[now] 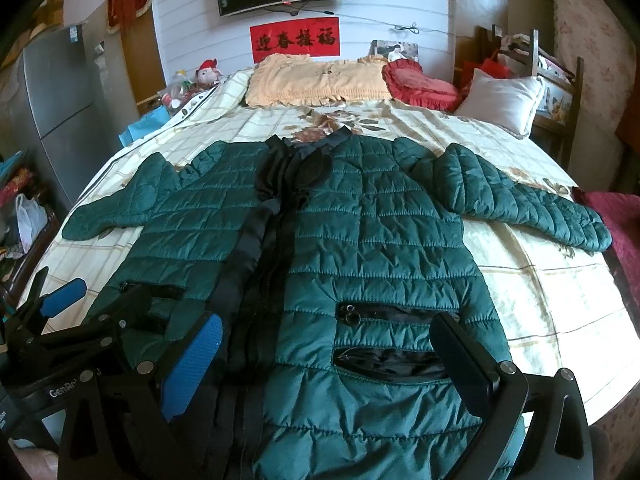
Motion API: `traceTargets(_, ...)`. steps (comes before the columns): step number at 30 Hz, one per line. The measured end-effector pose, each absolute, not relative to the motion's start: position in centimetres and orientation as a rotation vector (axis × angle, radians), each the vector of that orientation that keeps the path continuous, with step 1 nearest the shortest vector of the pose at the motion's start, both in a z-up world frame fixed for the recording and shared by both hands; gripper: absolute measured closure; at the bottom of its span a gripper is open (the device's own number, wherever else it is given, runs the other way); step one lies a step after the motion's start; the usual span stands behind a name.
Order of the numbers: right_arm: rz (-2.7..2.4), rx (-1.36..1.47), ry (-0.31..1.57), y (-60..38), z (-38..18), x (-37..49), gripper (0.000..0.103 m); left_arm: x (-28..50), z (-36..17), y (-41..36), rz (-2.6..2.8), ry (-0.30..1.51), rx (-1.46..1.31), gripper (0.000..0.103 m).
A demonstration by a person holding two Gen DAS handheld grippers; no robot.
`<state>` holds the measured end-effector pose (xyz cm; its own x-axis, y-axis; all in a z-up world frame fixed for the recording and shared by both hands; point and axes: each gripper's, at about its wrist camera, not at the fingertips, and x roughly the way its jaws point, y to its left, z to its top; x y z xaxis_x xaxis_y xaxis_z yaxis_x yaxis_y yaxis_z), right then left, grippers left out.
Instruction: Fold large clothes
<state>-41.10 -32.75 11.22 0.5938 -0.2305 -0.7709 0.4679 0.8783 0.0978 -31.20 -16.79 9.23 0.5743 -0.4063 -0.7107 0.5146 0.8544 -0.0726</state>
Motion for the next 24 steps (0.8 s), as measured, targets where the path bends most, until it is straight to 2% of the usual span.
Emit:
traceTargets(15, -0.363, 0.299, 0.830, -32.5, 11.8, -38.6, 0.000, -28.2, 9.8, -14.9, -0.541, 0.818, 0.108, 0.001)
traceTargets(24, -0.337, 0.332, 0.822, -33.5, 11.5, -34.8, 0.000, -22.4, 11.2, -10.5, -0.394, 0.783, 0.085, 0.001)
